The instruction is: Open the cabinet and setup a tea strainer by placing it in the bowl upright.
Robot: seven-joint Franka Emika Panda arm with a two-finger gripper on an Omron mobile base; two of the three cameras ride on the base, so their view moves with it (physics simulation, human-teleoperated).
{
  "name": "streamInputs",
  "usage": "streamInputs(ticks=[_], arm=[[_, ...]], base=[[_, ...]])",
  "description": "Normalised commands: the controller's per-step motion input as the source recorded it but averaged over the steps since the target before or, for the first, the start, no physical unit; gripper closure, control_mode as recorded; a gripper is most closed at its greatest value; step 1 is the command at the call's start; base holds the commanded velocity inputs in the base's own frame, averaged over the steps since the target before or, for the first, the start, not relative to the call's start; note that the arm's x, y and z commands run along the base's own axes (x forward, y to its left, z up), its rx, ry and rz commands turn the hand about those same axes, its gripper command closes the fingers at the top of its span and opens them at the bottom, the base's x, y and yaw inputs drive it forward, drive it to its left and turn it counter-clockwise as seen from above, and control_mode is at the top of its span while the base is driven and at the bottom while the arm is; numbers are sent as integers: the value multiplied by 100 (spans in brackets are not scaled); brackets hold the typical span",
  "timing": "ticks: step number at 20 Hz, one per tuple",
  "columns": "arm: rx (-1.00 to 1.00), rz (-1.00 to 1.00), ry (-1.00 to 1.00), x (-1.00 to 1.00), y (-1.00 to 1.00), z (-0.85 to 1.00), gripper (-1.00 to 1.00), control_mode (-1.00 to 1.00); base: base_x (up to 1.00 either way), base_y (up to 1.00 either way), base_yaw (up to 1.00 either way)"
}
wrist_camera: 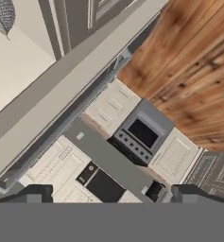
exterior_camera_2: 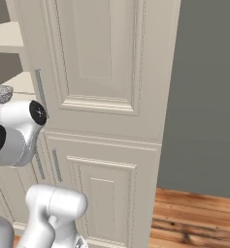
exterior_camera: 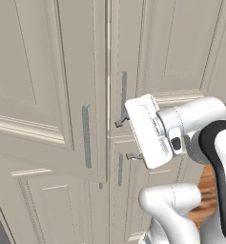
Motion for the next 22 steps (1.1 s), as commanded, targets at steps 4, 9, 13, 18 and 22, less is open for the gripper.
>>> streamInputs(ticks=[4, 9, 13, 18, 22], arm=[[1, 0, 0, 8, -41, 0, -100, -100], [0, -1, -3, 0, -19, 0, -100, -100], [0, -4, 0, 23, 20, -1, -100, -100], [0, -4, 0, 45, 8, 0, -100, -100], [0, -4, 0, 36, 0, 0, -100, -100]], base=[[0, 0, 0], [0, 0, 0], [0, 0, 0], [0, 0, 0], [0, 0, 0]])
